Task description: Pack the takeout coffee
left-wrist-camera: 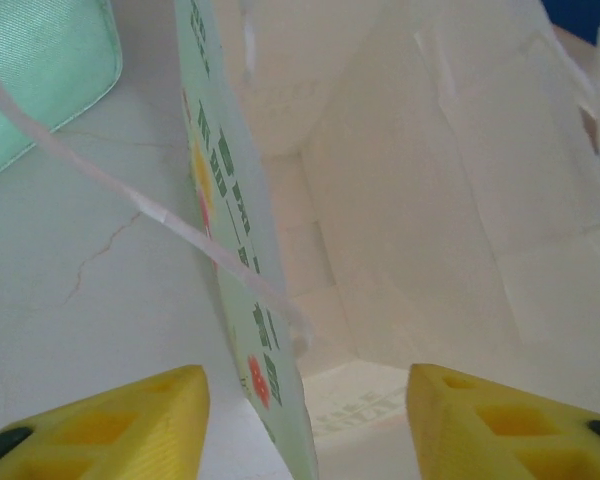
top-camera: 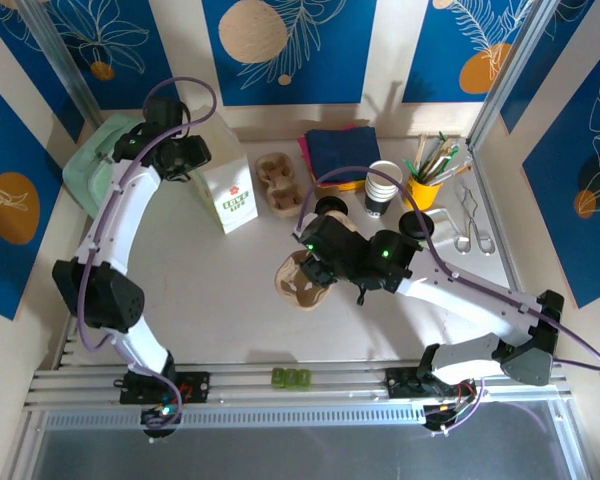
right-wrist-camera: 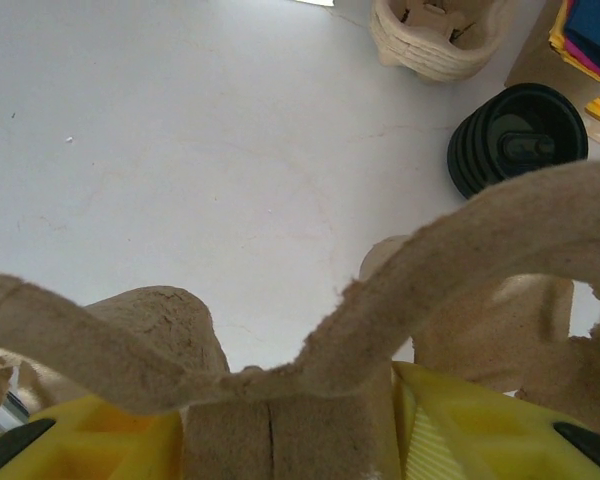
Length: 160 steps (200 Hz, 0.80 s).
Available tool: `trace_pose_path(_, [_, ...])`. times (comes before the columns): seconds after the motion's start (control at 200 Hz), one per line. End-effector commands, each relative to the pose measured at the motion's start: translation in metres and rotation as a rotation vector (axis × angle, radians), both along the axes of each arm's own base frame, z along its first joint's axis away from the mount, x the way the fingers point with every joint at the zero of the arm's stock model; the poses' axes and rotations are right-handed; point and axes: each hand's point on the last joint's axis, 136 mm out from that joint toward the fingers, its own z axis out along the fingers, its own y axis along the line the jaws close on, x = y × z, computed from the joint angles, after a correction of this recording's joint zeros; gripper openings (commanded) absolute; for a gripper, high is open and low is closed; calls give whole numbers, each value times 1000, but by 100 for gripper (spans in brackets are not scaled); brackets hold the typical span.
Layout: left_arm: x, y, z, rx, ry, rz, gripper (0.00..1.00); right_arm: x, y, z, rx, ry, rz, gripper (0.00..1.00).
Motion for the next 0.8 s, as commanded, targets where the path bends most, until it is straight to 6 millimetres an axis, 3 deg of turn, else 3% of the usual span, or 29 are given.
trace_pose_path(0.0, [2,9,2,11,14,39,49,-7,-5,3,18,7,-5,47])
trace_pose_path(0.2, [4,10,-9,23,53,43,33,-9,-8,5,30,8,-7,47])
trace_pose_path(0.545, [-8,8,-2,15,51,16,3,-10,-12,13,49,3,-22,47])
trace_pose_path(0.795, [-40,2,5,-25,67,-37,0,-10,-15,18,48,-3,-30,47])
